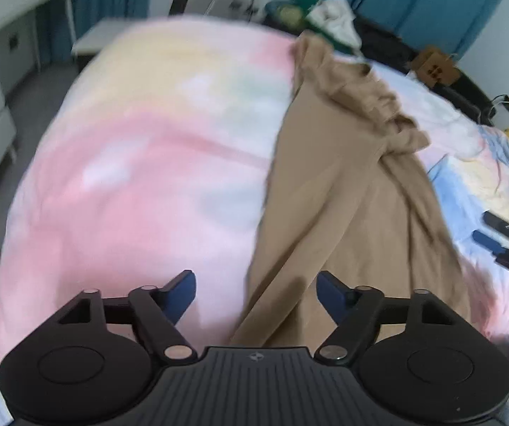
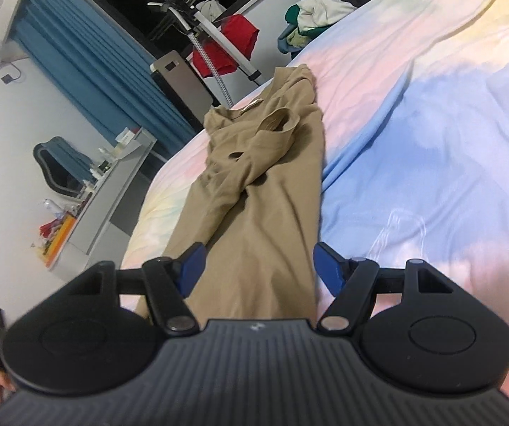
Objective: Fold clothes
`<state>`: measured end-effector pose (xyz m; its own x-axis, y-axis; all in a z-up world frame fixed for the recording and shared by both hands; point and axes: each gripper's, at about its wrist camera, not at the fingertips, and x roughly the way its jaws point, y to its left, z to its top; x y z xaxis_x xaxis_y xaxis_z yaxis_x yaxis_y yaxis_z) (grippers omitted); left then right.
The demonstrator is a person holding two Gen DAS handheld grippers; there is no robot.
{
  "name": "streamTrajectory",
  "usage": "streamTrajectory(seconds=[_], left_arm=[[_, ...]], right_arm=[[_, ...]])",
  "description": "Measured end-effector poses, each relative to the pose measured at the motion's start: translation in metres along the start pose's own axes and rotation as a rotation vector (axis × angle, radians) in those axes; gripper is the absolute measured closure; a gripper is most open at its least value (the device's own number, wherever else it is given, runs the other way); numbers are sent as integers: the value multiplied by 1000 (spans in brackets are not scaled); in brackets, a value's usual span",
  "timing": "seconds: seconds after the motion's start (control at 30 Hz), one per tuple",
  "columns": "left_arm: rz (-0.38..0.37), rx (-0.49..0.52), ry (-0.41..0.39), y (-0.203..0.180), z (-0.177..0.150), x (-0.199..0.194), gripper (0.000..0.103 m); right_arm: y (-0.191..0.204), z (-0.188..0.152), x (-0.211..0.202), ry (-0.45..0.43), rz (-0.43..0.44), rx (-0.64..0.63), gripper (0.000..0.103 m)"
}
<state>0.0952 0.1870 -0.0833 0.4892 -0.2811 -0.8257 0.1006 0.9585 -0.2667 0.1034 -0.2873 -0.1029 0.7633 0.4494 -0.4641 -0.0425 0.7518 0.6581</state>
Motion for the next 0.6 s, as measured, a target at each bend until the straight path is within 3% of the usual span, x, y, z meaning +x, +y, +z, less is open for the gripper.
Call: streamTrajectory(seconds=[0.17,0.3,0.37,0.5,0.6], left_arm=[[-77,-53,85,22,-3,9,34],[-39,29,141,15,-6,14,35],[-24,79,153,9,-6,11,49],[20,222,156,-15,-6,5,94],[131,367,155,-45,-10,-3,95]], right_arm=[[10,-10,-7,13,-27,-59,32],[12,-13,-4,33,-44,-82,33],[10,-13,-3,41,-49,-79,33],[6,-14,0,62,-41,-52,33],[3,-15,2,80,-46,-39,32]])
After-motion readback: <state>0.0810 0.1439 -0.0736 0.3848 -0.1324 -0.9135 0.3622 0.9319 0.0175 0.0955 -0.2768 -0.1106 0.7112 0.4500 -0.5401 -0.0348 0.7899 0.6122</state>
